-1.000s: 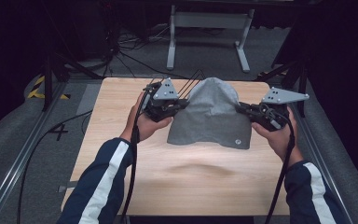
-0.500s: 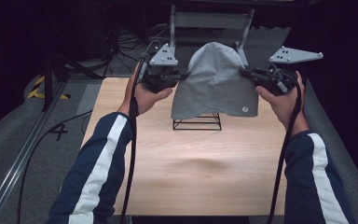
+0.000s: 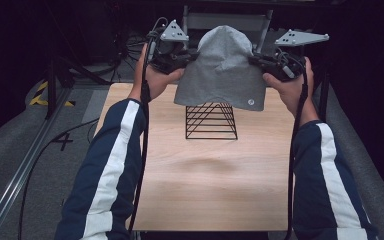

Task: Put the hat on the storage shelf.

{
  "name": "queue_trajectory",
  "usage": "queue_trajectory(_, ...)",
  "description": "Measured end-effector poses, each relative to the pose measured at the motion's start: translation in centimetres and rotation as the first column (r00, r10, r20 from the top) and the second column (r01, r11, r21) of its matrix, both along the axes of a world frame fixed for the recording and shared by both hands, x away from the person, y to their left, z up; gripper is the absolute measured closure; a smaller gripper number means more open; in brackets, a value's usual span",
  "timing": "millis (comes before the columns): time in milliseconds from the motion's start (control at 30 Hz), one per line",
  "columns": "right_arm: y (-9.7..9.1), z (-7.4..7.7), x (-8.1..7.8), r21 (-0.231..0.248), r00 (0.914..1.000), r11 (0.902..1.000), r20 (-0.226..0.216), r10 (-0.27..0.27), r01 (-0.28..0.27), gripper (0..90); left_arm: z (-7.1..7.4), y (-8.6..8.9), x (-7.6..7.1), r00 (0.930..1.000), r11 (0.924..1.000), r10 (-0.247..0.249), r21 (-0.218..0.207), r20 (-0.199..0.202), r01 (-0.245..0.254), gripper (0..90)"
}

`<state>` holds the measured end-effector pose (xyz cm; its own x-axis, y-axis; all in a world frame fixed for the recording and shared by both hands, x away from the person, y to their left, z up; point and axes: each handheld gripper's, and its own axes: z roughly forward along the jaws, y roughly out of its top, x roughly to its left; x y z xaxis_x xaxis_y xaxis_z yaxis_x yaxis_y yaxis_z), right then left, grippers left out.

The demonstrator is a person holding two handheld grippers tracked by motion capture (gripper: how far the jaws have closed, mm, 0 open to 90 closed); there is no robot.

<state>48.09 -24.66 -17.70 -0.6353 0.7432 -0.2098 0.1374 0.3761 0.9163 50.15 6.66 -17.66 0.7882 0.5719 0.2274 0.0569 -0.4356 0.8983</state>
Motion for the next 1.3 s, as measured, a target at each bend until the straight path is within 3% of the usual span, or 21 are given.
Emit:
queue_trajectory(100, 0.2, -0.1, 0.8, -0.001, 0.9998, 0.9999, 0.008, -0.016, 0.016, 85.5, -0.1, 0.1, 0.7, 0.9998, 0.9996, 0.009, -0.025, -0.016, -0.009, 87.6)
queue_trajectory(233, 0.0, -0.6, 1.9, 0.020, 0.9990, 0.9988, 0.012, -0.044, 0.043, 85.6, -1.0, -0.4, 1.6, 0.9993, 0.9996, 0.025, -0.014, -0.027, -0.026, 87.5)
queue_trajectory(467, 0.2, -1.9, 3.2, 0.014, 0.9988, 0.9988, -0.017, -0.047, 0.047, 85.5, -2.5, -0.6, 2.7, 0.9975, 0.9989, 0.031, -0.032, -0.063, -0.033, 87.5)
queue_trajectory(733, 0.0, -1.9, 3.6, 0.032, 0.9986, 0.9981, -0.012, -0.052, 0.052, 85.5, -2.0, -0.7, 3.0, 0.9985, 0.9985, 0.046, -0.029, -0.031, -0.047, 87.5)
queue_trajectory(800, -0.1, -1.8, 3.9, 0.030, 0.9981, 0.9977, -0.013, -0.061, 0.061, 85.5, -1.8, -0.7, 3.2, 0.9980, 0.9976, 0.054, -0.043, -0.035, -0.055, 87.6)
queue_trajectory(900, 0.0, -1.6, 4.2, 0.032, 0.9978, 0.9973, -0.011, -0.065, 0.065, 85.5, -1.7, -1.1, 3.4, 0.9980, 0.9983, 0.055, -0.019, -0.030, -0.056, 87.6)
queue_trajectory(1033, 0.4, -1.6, 4.4, 0.029, 0.9982, 0.9977, -0.001, -0.060, 0.060, 85.5, -1.7, -1.1, 3.9, 0.9965, 0.9967, 0.078, -0.020, -0.031, -0.079, 87.6)
queue_trajectory(1300, 0.3, -2.5, 4.2, 0.017, 0.9990, 0.9990, -0.021, -0.040, 0.040, 85.5, -3.0, -1.2, 3.6, 0.9981, 0.9990, 0.034, -0.028, -0.053, -0.035, 87.5)
